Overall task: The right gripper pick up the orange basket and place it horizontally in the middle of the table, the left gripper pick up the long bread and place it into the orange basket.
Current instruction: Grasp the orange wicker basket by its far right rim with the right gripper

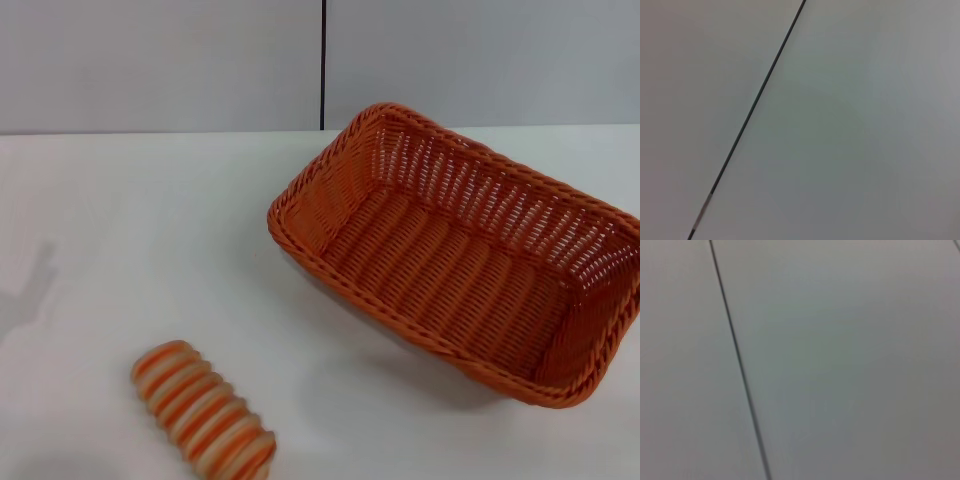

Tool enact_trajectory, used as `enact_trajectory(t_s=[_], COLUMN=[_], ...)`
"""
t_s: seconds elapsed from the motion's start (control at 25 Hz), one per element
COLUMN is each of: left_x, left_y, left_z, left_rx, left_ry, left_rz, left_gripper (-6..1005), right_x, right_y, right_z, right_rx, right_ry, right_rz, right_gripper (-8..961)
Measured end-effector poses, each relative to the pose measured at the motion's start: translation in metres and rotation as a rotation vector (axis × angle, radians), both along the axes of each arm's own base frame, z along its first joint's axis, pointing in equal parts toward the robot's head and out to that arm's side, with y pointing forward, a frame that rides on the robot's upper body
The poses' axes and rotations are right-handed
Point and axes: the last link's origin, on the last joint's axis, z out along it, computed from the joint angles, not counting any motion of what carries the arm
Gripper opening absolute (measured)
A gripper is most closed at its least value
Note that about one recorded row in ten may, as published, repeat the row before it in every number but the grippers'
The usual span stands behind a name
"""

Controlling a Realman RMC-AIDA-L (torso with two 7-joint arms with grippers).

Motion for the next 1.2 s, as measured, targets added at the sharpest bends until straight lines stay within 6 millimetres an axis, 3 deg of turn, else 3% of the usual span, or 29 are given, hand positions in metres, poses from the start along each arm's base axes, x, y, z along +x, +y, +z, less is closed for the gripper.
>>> enact_trajectory(t_s=[0.12,0.4,0.64,0.92,0.96,1.12,1.16,1.2], left_x=[-0.001,-0.004,-0.004,-0.007,-0.004,0.004,0.004,0.004], left_y=[-0.001,0.005,0.017,0.036,0.041,0.043,0.043,0.043], left_z=[0.001,0.01,0.02,0.026,0.03,0.032,0.033,0.033], left_rx=[0.011,0.083,0.107,0.093,0.101,0.122,0.125,0.125], left_ry=[0.036,0.163,0.199,0.249,0.258,0.254,0.252,0.252], left_rz=[0.007,0.03,0.023,0.041,0.021,-0.027,-0.027,-0.027], left_gripper=[811,811,810,810,810,811,811,811], right_x=[-0.006,-0.009,-0.006,-0.031,-0.041,-0.056,-0.066,-0.066], right_y=[-0.004,-0.024,-0.032,-0.006,0.003,0.019,0.03,0.03], right_z=[-0.003,-0.009,-0.001,0.039,0.052,0.075,0.092,0.092], right_rx=[-0.044,-0.041,-0.12,-0.48,-0.576,-0.697,-0.753,-0.753], right_ry=[-0.046,-0.024,0.186,0.234,0.243,0.222,0.188,0.188], right_rz=[0.041,0.084,0.151,0.231,0.214,0.134,0.063,0.063], right_gripper=[496,514,526,524,524,524,523,523])
